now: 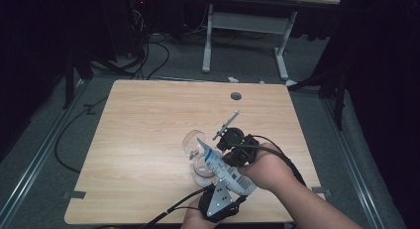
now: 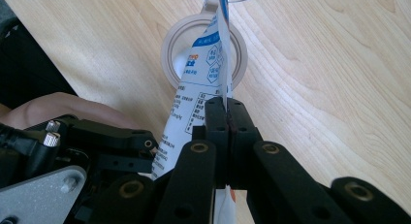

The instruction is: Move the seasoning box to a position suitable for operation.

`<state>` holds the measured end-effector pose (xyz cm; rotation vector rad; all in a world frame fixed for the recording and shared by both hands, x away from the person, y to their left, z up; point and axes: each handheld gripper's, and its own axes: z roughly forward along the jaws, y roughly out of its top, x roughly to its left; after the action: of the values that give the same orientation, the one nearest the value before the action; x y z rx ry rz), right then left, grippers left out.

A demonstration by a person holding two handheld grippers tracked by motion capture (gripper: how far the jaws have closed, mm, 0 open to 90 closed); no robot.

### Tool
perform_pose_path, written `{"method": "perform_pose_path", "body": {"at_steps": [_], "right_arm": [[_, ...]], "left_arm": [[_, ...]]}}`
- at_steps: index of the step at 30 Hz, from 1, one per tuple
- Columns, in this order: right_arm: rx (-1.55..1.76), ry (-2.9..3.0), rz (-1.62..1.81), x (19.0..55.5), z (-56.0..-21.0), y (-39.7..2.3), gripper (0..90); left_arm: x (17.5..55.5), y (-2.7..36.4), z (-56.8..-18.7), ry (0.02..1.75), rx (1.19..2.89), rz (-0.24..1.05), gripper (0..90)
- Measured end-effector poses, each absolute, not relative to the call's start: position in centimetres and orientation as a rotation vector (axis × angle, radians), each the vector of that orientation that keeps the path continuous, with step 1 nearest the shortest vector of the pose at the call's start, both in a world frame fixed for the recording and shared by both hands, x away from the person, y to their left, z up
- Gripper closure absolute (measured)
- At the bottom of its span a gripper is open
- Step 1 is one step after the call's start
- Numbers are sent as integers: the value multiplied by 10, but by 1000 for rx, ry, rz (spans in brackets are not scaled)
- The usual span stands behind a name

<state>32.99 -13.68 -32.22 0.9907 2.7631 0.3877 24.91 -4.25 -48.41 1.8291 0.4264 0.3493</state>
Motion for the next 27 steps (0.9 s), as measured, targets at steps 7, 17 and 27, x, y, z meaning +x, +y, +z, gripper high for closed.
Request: {"method": "perform_pose_path", "body": {"at_steps": [7,17,27], "right_arm": [[986,2762,388,329,-322,-136,900],[979,2759,388,329,-319,-135,900],[982,2759,386,329,-319,-136,900]], "left_arm": [[249,-42,-484,422,1829,353,597],[249,-42,-482,419,1825,358,597],[249,-42,-482,420,1824,354,597]]}}
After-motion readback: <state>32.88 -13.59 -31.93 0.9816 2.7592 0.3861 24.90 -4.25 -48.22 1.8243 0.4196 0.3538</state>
